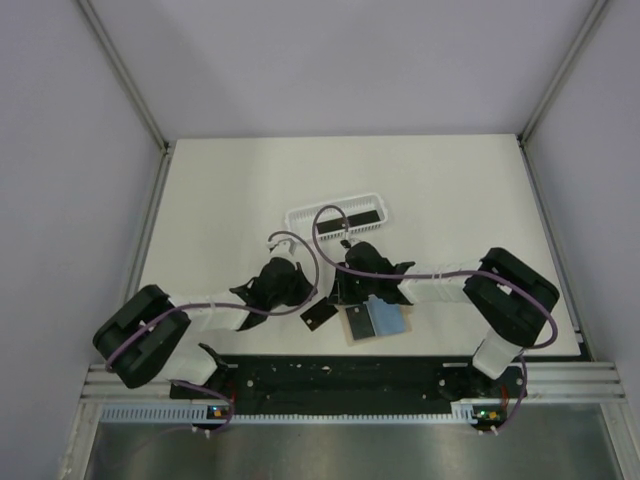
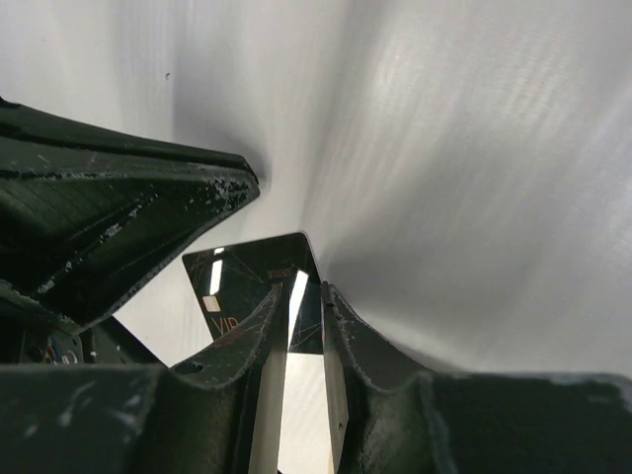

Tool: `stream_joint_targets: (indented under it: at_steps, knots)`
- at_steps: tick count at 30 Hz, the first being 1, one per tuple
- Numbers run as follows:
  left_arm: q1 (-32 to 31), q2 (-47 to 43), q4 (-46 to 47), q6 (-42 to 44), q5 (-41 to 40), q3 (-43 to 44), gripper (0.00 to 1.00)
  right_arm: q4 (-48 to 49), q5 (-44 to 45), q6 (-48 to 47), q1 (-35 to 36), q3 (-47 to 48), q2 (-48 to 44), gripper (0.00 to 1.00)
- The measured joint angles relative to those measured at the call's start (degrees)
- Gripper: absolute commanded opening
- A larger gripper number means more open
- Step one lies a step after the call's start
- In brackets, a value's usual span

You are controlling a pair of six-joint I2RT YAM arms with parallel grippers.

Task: Put the credit cards into the card holder
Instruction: Move the credit card to the corner of the board.

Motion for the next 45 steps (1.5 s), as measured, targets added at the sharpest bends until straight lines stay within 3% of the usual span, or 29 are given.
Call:
stream_joint_targets:
  at_steps: [8, 17, 27, 45]
  knots:
    - [-2.0, -8.0, -1.2, -3.3, 0.8, -6.3, 0.0, 1.0, -0.7, 0.0, 0.9, 1.2, 1.5, 0.22]
    - [-7.3, -16.6, -10.9, -8.9, -2.0, -8.4, 0.0, 1.2, -0.7, 0.0, 1.7, 1.2, 1.6, 0.22]
    - [-15.9, -17.7, -15.7, -15.3, -7.0, -7.7, 0.0, 1.2, -0.6, 0.8, 2.8, 1.1, 1.6, 0.22]
    - [-17.2, -24.5, -26.8, -17.7, -10.2, -7.2, 0.0, 1.1, -0.1, 3.0, 7.0, -1.3, -0.4, 0.22]
